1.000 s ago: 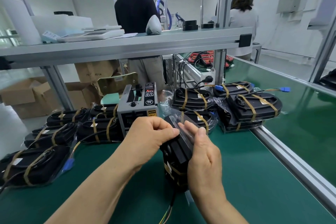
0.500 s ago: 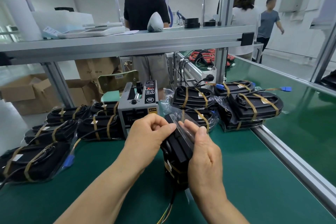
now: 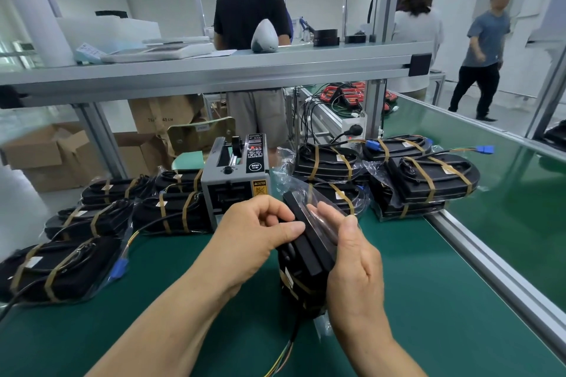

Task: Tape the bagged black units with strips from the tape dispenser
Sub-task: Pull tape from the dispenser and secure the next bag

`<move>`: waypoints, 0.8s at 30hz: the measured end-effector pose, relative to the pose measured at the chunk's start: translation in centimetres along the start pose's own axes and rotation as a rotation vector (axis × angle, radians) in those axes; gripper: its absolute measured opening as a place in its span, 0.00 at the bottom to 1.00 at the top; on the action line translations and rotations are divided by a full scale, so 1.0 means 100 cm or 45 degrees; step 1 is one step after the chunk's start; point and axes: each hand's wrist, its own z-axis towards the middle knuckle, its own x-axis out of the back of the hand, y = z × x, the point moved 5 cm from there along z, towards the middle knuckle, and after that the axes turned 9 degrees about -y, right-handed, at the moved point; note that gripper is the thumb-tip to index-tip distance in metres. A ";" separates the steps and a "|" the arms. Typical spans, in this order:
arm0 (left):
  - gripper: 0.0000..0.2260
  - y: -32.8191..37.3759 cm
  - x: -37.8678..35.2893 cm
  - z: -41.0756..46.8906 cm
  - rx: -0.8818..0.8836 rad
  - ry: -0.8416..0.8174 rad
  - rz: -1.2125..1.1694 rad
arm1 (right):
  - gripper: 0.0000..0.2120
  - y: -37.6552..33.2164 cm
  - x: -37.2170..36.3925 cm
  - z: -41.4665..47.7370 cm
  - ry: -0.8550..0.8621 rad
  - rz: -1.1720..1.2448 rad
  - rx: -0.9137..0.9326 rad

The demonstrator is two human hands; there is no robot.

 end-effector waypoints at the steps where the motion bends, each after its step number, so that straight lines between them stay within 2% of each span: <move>1: 0.07 -0.001 0.000 0.001 0.001 0.008 -0.015 | 0.20 0.000 0.000 0.000 -0.007 0.004 -0.007; 7: 0.08 -0.008 -0.004 0.000 0.021 0.034 -0.099 | 0.24 0.001 0.000 -0.003 -0.039 -0.014 -0.007; 11: 0.08 -0.009 0.001 -0.005 0.027 0.073 -0.117 | 0.23 -0.005 0.005 0.001 -0.284 0.032 -0.146; 12: 0.10 -0.010 0.001 -0.007 0.043 0.083 -0.109 | 0.26 -0.009 0.007 0.006 -0.377 0.035 -0.234; 14: 0.21 -0.014 0.000 -0.011 0.124 0.107 -0.039 | 0.38 -0.019 0.015 0.016 -0.501 -0.144 -0.411; 15: 0.27 -0.016 -0.002 -0.013 0.166 0.100 -0.003 | 0.40 -0.026 0.017 0.020 -0.576 -0.244 -0.463; 16: 0.31 -0.016 -0.005 -0.016 0.197 0.068 0.023 | 0.34 -0.032 0.017 0.023 -0.663 -0.292 -0.475; 18: 0.30 -0.014 -0.010 -0.019 0.179 -0.016 0.083 | 0.10 -0.041 0.008 0.027 -0.820 -0.295 -0.456; 19: 0.25 -0.011 -0.010 -0.019 0.127 -0.036 0.138 | 0.10 -0.043 0.003 0.027 -0.849 -0.287 -0.427; 21: 0.13 -0.003 -0.006 -0.019 0.008 -0.021 0.289 | 0.15 -0.036 0.002 0.029 -0.775 -0.270 -0.385; 22: 0.10 -0.002 -0.002 -0.019 -0.047 0.017 0.363 | 0.21 -0.031 0.002 0.030 -0.688 -0.275 -0.354; 24: 0.15 -0.005 0.002 -0.018 -0.131 0.107 0.435 | 0.28 -0.022 0.000 0.031 -0.509 -0.315 -0.292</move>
